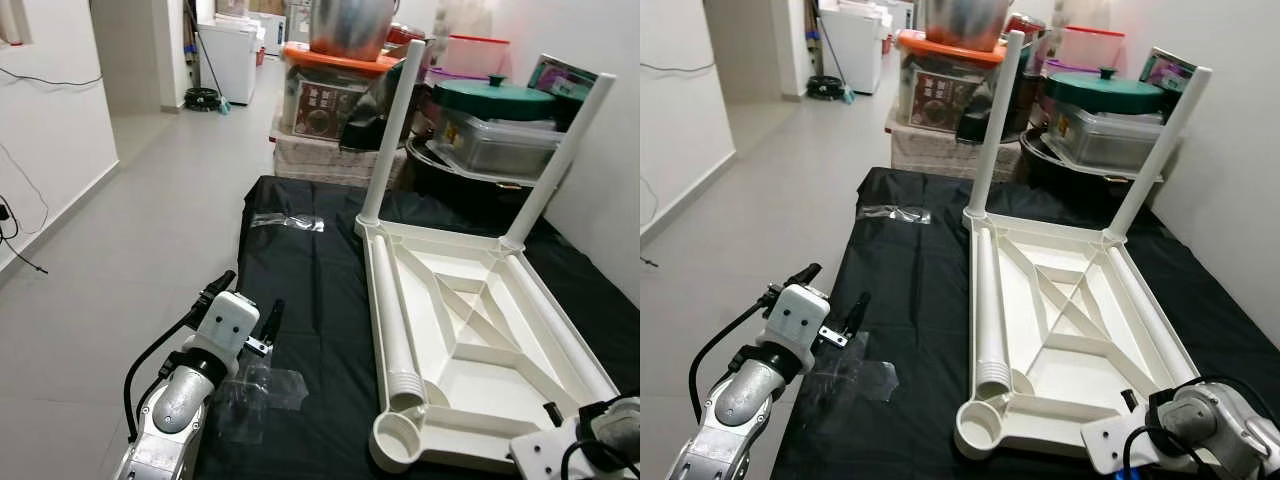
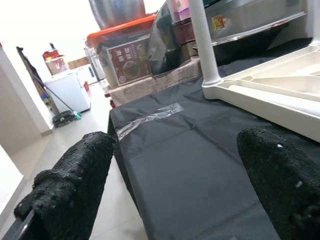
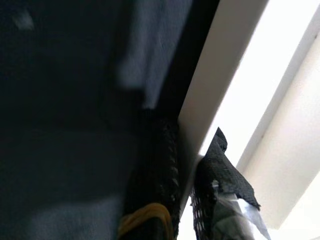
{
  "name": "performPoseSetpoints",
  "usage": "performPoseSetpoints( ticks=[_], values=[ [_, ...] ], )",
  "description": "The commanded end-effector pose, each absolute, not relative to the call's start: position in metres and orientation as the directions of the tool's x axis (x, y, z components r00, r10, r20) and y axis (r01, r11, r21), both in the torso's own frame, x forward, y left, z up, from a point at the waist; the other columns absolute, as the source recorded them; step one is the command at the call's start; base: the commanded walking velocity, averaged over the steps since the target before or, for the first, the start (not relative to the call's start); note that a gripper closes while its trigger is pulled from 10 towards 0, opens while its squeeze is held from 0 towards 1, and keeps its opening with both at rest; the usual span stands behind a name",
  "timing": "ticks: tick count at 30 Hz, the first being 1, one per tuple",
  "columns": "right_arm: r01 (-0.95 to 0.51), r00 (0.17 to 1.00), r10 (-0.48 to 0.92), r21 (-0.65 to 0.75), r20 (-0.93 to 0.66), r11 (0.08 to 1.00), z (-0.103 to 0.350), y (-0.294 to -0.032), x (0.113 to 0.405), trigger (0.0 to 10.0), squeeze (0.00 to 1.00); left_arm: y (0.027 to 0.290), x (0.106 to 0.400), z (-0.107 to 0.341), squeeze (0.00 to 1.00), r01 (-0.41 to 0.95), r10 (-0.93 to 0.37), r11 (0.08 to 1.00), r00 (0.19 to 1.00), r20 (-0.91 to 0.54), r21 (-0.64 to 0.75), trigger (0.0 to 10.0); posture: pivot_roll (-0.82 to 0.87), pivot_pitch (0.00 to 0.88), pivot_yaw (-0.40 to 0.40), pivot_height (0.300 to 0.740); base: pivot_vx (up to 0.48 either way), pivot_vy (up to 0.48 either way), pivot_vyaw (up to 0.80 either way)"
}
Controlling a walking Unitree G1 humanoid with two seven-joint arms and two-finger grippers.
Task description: Building children table
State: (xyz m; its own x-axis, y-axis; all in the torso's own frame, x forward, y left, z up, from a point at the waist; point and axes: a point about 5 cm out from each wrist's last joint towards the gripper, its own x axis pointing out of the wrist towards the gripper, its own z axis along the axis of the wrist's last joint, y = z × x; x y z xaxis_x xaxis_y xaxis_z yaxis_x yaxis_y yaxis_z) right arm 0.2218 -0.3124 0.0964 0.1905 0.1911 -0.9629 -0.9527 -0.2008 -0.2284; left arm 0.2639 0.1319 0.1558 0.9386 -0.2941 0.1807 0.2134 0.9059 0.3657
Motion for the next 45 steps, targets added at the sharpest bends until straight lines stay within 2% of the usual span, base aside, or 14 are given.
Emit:
performPoseSetpoints(
  ticks=[1, 5, 7, 8, 11, 22, 23, 34, 36, 38, 39, 41, 42, 45],
  values=[
    [-0.958, 0.133, 0.090, -0.151, -0.987, -0.245, 0.074, -0.321, 0.209, 0.0, 0.00, 0.130, 0.264, 0.155, 0.00, 0.218, -0.303, 0.898, 0.936, 0.178, 0.382, 10.0, 0.05, 0.000, -0.100, 0.740, 0.000, 0.000, 0.00],
    [-0.941, 0.216, 0.053, -0.222, -0.975, -0.257, 0.074, -0.328, 0.220, 0.0, 0.00, 0.130, 0.264, 0.154, 0.00, 0.217, -0.301, 0.898, 0.937, 0.176, 0.383, 10.0, 0.05, 0.000, -0.101, 0.740, 0.000, 0.000, 0.00],
    [-0.895, 0.380, 0.058, -0.383, -0.923, -0.228, 0.076, -0.326, 0.240, 0.0, 0.00, 0.130, 0.264, 0.153, 0.00, 0.217, -0.301, 0.897, 0.938, 0.173, 0.384, 10.0, 0.05, 0.000, -0.100, 0.740, 0.000, 0.000, 0.00],
    [-0.895, 0.380, 0.058, -0.383, -0.923, -0.228, 0.076, -0.326, 0.240, 0.0, 0.00, 0.130, 0.264, 0.153, 0.00, 0.217, -0.301, 0.897, 0.938, 0.173, 0.384, 10.0, 0.05, 0.000, -0.100, 0.740, 0.000, 0.000, 0.00],
    [-0.807, 0.557, 0.050, -0.554, -0.829, -0.206, 0.082, -0.323, 0.265, 0.0, 0.00, 0.129, 0.265, 0.152, 0.00, 0.219, -0.302, 0.896, 0.939, 0.168, 0.386, 10.0, 0.05, 0.000, -0.101, 0.740, 0.000, 0.000, 0.00],
    [-0.792, 0.564, 0.070, -0.563, -0.823, -0.236, 0.075, -0.320, 0.267, 0.0, 0.00, 0.129, 0.265, 0.150, 0.00, 0.219, -0.300, 0.895, 0.940, 0.161, 0.388, 10.0, 0.05, 0.000, -0.106, 0.740, 0.000, 0.000, 0.00],
    [-0.794, 0.564, 0.070, -0.564, -0.822, -0.227, 0.074, -0.321, 0.267, 10.0, 0.00, 0.128, 0.265, 0.150, 0.00, 0.220, -0.300, 0.895, 0.940, 0.160, 0.387, 10.0, 0.04, 0.000, -0.105, 0.740, 0.000, 0.000, 0.00],
    [-0.793, 0.597, 0.077, -0.602, -0.799, -0.098, 0.072, -0.321, 0.271, 10.0, 0.00, 0.127, 0.265, 0.149, 0.00, 0.222, -0.301, 0.895, 0.941, 0.156, 0.387, 10.0, 0.04, 0.000, -0.105, 0.740, 0.000, 0.000, 0.00],
    [-0.801, 0.598, 0.102, -0.594, -0.795, 0.069, 0.071, -0.318, 0.274, 10.0, 0.00, 0.127, 0.265, 0.149, 0.00, 0.222, -0.300, 0.896, 0.941, 0.156, 0.385, 10.0, 0.04, 0.000, -0.105, 0.740, 0.000, 0.000, 0.00],
    [-0.801, 0.598, 0.102, -0.594, -0.795, 0.069, 0.071, -0.318, 0.274, 10.0, 0.00, 0.127, 0.265, 0.149, 0.00, 0.222, -0.300, 0.896, 0.941, 0.156, 0.385, 10.0, 0.04, 0.000, -0.105, 0.740, 0.000, 0.000, 0.00],
    [-0.798, 0.599, 0.131, -0.575, -0.790, 0.180, 0.073, -0.316, 0.275, 10.0, 1.00, 0.127, 0.265, 0.149, 0.00, 0.221, -0.300, 0.896, 0.941, 0.156, 0.385, 10.0, 0.04, 0.000, -0.105, 0.740, 0.000, 0.000, 0.00],
    [-0.798, 0.599, 0.131, -0.575, -0.790, 0.180, 0.073, -0.316, 0.275, 10.0, 1.00, 0.127, 0.265, 0.149, 0.00, 0.221, -0.300, 0.896, 0.941, 0.156, 0.385, 10.0, 0.04, 0.000, -0.105, 0.740, 0.000, 0.000, 0.00],
    [-0.801, 0.583, 0.177, -0.523, -0.793, 0.292, 0.074, -0.312, 0.276, 10.0, 1.00, 0.127, 0.265, 0.148, 0.00, 0.221, -0.300, 0.896, 0.941, 0.156, 0.385, 10.0, 0.04, 0.000, -0.105, 0.740, 0.000, 0.000, 0.00],
    [-0.802, 0.567, 0.232, -0.466, -0.790, 0.373, 0.076, -0.306, 0.276, 10.0, 1.00, 0.127, 0.265, 0.148, 0.00, 0.221, -0.300, 0.896, 0.941, 0.156, 0.385, 10.0, 0.03, 0.000, -0.104, 0.740, 0.000, 0.000, 0.00]
  ],
)
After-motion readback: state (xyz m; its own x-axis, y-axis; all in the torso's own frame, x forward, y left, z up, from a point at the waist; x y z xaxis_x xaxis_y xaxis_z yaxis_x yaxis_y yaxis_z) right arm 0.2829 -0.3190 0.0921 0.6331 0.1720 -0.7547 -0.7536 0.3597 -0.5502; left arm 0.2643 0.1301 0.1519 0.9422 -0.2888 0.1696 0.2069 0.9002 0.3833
